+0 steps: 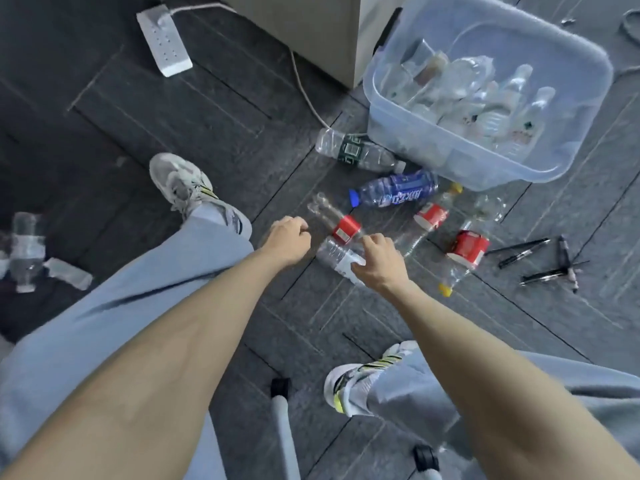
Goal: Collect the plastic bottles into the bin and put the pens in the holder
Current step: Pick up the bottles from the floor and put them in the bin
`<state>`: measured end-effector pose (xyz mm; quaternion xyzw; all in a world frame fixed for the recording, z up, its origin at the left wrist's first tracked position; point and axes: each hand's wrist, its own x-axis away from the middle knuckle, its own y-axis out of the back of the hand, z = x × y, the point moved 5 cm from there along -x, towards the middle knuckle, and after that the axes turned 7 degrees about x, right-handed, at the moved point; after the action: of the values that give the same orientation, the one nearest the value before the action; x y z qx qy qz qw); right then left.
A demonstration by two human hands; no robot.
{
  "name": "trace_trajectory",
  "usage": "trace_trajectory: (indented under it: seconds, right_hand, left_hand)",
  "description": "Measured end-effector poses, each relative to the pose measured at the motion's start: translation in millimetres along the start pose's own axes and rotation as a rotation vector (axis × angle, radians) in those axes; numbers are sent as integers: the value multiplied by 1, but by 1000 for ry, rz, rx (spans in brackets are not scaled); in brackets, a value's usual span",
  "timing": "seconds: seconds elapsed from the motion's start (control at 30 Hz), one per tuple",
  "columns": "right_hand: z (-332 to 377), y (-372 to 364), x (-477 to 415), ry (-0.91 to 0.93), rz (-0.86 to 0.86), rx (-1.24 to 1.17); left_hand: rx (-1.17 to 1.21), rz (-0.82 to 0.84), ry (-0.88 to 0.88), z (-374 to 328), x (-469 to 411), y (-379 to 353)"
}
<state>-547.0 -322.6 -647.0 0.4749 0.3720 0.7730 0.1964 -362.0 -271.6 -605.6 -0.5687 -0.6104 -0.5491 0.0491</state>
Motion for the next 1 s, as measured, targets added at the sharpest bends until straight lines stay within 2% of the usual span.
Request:
trace_trajectory:
  seconds: [0.13,0.33,0.5,0.57,0.67,0.77,0.87,1.0]
  right_hand:
    - [2,-39,-25,16,52,106]
    - [0,-90,-43,-10,174,134]
    - [-2,-97,-38,19,213,-18]
    - [-11,-85,-32,-28,175,-180]
    - [-36,-54,-26,-165,1,-428]
    - [-69,-20,-26,-246,-164,-534]
    - [-98,3,-22,-297,-271,-641]
    - [-124,12,-9,-392,-354,-686]
  left_hand:
    - [-56,22,27,29,-30,-5]
    - [-132,62,53,58,-52,-20]
    - [-162,47,24,55,-59,-22]
    - [-172,28,19,50,-64,-21]
    - [-202,-32,-3,34,-77,-26]
    - [-211,-90,-184,-2,-91,-47]
    - [-475,-44,-361,-29,-104,-80]
    - [-751,37,-369,-31,-120,-110]
